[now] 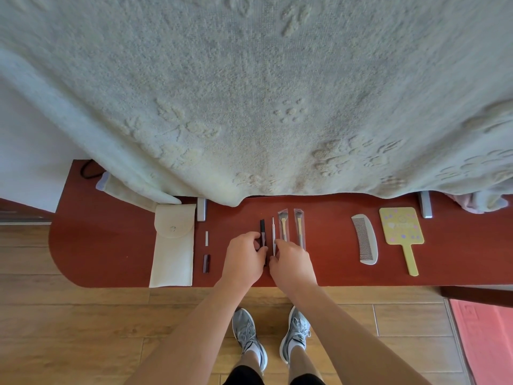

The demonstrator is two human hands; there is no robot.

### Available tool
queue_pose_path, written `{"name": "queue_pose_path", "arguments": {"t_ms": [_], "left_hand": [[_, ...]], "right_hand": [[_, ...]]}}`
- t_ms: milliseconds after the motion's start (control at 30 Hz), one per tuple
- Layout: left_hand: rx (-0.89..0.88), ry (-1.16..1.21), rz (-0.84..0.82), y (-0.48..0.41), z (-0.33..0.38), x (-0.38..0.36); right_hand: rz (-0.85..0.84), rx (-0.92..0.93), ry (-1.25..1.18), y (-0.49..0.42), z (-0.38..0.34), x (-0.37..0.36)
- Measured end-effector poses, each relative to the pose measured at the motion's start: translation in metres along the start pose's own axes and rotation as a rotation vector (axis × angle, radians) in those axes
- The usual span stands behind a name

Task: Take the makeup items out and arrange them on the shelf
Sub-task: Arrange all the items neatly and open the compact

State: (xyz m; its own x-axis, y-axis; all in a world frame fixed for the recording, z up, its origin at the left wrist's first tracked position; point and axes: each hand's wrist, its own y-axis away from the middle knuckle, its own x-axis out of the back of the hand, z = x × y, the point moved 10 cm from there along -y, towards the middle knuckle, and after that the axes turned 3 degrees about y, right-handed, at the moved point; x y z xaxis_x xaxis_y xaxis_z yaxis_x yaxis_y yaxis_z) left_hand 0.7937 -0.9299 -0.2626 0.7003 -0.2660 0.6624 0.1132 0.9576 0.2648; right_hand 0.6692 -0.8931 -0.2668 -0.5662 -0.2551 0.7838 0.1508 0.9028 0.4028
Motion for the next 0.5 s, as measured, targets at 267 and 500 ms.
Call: {"name": "queue_pose_path", "arguments": {"t_ms": [267, 500], "left_hand": [[0.008, 0.008, -0.008, 0.0001, 0.0014, 0.0002], [0.008, 0.008, -0.018, 0.0002, 0.0026, 0.0007]], "right_hand": [[-0.004, 0.004, -0.002, 0.0, -0.0023, 0.0012], [-0.01, -0.005, 0.011, 0.0, -0.0025, 0.001]]}}
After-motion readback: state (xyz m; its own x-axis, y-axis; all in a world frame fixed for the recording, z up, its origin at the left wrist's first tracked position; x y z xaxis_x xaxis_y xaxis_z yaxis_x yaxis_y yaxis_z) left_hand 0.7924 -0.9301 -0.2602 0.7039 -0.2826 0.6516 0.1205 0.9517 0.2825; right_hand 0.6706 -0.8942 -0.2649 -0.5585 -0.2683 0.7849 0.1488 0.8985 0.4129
